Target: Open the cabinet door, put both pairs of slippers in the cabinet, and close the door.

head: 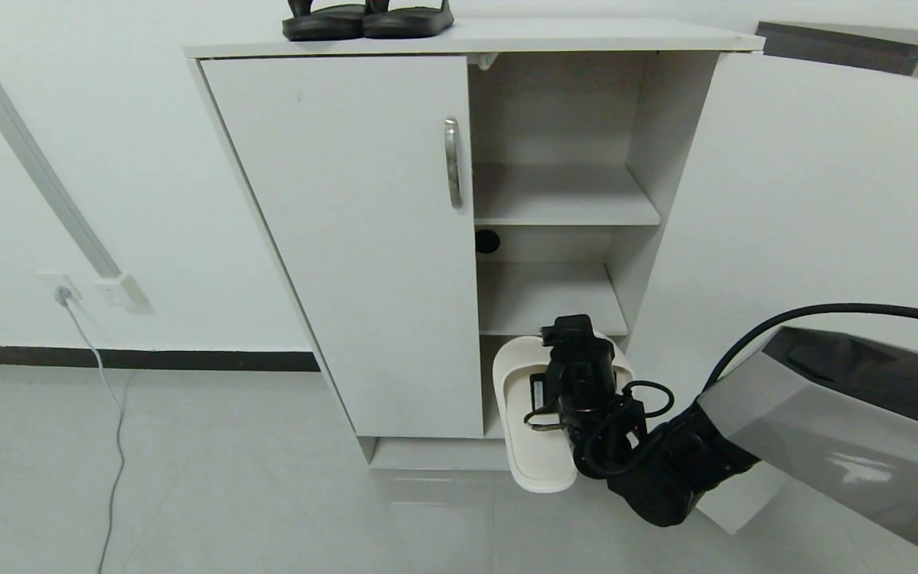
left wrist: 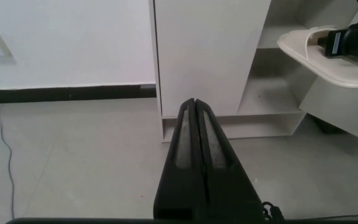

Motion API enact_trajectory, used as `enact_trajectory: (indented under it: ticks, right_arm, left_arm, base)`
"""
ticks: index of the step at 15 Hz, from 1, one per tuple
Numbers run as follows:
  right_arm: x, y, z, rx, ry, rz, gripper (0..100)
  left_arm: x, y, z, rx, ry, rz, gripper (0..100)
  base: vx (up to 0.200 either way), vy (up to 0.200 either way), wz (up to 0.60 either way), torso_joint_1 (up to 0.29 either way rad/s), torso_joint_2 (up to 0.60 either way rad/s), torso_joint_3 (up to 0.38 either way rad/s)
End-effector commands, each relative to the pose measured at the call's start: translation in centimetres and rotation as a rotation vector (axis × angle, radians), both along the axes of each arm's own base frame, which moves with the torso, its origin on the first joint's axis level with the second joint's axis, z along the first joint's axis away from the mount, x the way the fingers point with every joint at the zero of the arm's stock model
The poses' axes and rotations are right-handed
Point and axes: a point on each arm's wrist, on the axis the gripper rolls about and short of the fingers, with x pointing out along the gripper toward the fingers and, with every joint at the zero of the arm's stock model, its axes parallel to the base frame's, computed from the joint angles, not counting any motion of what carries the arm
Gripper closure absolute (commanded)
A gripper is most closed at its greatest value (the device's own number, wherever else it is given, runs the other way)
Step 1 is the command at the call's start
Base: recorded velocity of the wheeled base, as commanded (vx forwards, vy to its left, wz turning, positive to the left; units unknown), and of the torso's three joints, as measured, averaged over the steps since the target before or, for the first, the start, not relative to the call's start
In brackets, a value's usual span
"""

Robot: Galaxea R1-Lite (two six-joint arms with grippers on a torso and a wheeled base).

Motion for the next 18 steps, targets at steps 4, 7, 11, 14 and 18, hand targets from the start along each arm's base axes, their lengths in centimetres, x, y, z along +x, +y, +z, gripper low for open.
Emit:
enact_trajectory:
  ticks: [4, 7, 11, 14, 18]
  right_arm:
    - [0.0, 0.1, -0.1, -0.001, 0.001, 0.001, 100]
    - [0.2, 0.2, -0.5, -0.002, -0.002, -0.006, 100]
    - [0.9, -0.1, -0.5, -0.001, -0.177, -0.018, 100]
    - [1.2, -0.5, 0.0, -0.011, -0.234, -0.028, 100]
    - [1.3, -0.6, 0.2, -0.01, -0.237, -0.031, 100]
  left_arm:
    - [0.0, 0.0, 0.0, 0.0, 0.001, 0.0, 100]
    - [0.0, 0.0, 0.0, -0.002, 0.001, 0.001, 100]
    - [0.0, 0.0, 0.0, -0.002, 0.001, 0.001, 100]
    - [0.0, 0.0, 0.0, -0.002, 0.001, 0.001, 100]
    - [0.0, 0.0, 0.0, -0.002, 0.001, 0.0, 100]
  base:
    - [0.0, 0.0, 0.0, 0.004, 0.0, -0.192]
    - [0.0, 0.0, 0.0, 0.002, 0.01, -0.193]
    - [0.0, 0.0, 0.0, 0.004, 0.0, -0.104]
    - [0.0, 0.0, 0.0, 0.0, 0.0, 0.0]
    - [0.0, 0.0, 0.0, 0.0, 0.0, 0.0]
